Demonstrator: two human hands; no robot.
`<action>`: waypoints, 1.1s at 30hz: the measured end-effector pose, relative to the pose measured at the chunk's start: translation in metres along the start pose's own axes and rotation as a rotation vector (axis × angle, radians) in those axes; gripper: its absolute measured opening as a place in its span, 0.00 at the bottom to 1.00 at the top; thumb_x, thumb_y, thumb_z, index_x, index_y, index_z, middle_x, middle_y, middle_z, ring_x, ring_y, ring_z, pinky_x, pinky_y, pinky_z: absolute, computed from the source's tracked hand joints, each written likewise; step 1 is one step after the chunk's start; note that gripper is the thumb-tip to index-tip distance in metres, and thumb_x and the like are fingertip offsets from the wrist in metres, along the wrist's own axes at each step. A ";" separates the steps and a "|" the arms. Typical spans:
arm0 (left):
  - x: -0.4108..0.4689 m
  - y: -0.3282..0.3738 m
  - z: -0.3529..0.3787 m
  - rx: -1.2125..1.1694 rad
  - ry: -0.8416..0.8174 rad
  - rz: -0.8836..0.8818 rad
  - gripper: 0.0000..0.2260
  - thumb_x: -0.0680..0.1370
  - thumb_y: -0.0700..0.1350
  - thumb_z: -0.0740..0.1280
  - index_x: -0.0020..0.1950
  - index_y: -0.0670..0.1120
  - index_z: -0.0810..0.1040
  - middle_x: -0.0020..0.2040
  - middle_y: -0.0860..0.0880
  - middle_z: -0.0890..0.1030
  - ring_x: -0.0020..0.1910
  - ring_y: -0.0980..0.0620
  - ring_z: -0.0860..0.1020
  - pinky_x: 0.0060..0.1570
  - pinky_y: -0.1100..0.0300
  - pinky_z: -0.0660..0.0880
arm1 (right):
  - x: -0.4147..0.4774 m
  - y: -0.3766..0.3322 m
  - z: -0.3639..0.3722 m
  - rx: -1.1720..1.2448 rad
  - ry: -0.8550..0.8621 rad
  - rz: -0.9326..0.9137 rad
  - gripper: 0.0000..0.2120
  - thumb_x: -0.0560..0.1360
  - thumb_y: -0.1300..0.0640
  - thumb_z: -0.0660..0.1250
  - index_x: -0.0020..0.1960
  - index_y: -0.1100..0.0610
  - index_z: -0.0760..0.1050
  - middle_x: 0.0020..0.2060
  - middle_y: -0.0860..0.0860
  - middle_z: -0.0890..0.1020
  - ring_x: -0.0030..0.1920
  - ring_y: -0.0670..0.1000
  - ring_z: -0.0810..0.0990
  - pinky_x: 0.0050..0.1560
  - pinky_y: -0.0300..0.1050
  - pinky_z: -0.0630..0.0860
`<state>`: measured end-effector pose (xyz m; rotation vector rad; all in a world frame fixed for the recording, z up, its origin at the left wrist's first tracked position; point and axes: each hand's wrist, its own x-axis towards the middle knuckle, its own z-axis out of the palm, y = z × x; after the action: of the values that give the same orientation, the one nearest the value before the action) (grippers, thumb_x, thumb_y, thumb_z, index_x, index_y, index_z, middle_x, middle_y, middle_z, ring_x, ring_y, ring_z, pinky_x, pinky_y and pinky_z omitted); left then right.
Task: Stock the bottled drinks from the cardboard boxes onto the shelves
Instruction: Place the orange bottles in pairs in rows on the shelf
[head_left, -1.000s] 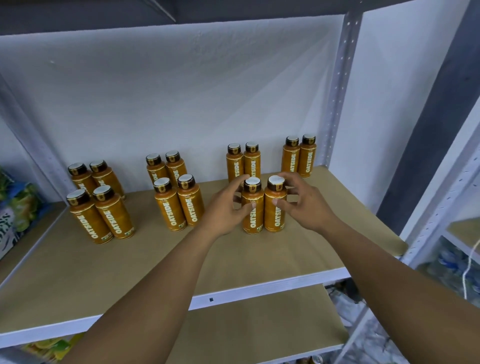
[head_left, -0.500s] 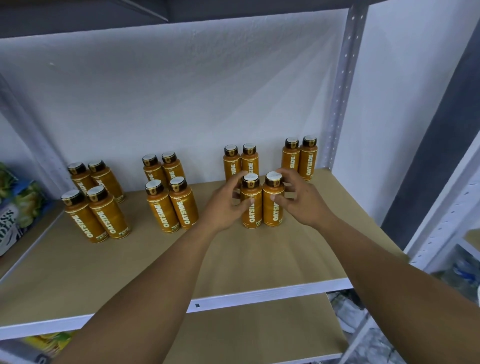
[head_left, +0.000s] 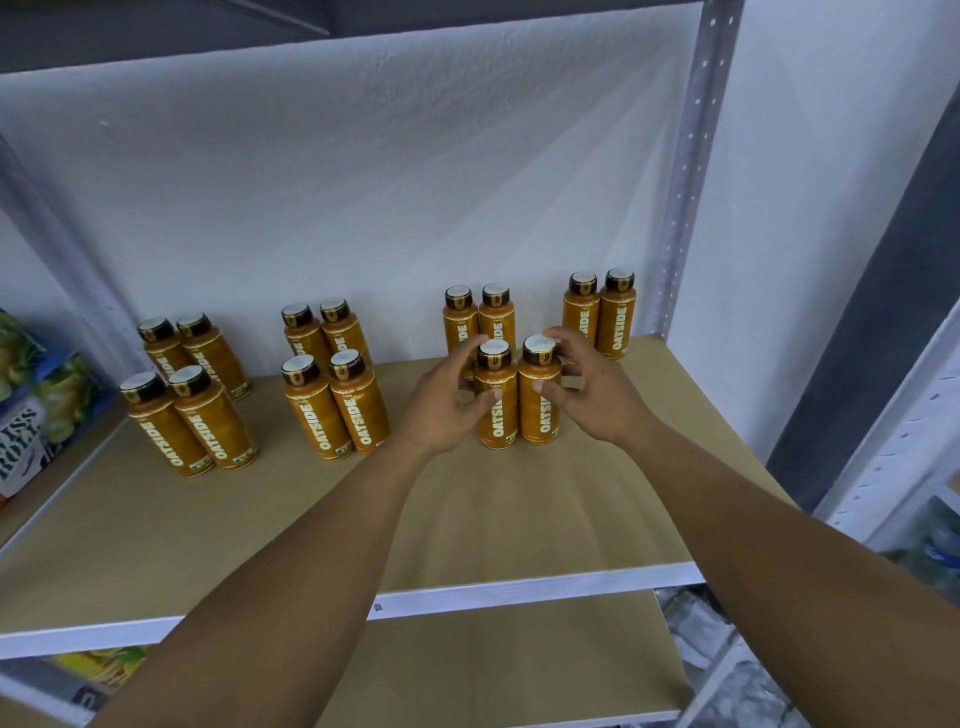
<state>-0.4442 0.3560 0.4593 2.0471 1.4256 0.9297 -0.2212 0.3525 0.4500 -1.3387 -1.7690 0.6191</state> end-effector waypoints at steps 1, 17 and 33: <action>0.001 0.000 0.000 0.003 0.001 -0.004 0.33 0.80 0.50 0.72 0.80 0.60 0.59 0.75 0.51 0.72 0.67 0.51 0.76 0.65 0.47 0.77 | 0.001 0.001 0.000 0.002 -0.003 -0.003 0.31 0.78 0.53 0.73 0.76 0.44 0.63 0.72 0.48 0.74 0.68 0.51 0.77 0.56 0.38 0.71; 0.005 -0.001 0.002 0.020 0.010 -0.022 0.33 0.80 0.50 0.72 0.80 0.62 0.59 0.74 0.51 0.72 0.67 0.51 0.76 0.64 0.45 0.77 | 0.008 0.005 0.000 0.003 -0.017 -0.006 0.31 0.78 0.52 0.72 0.76 0.43 0.61 0.73 0.47 0.73 0.69 0.52 0.76 0.61 0.47 0.76; 0.004 0.000 0.004 0.020 0.016 -0.023 0.33 0.80 0.50 0.71 0.80 0.60 0.58 0.75 0.51 0.71 0.68 0.49 0.76 0.65 0.43 0.77 | 0.009 0.005 -0.001 -0.012 -0.029 -0.001 0.31 0.79 0.53 0.72 0.76 0.43 0.61 0.73 0.48 0.73 0.69 0.53 0.76 0.59 0.43 0.73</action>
<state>-0.4402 0.3597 0.4579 2.0385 1.4692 0.9277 -0.2185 0.3622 0.4490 -1.3430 -1.7995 0.6314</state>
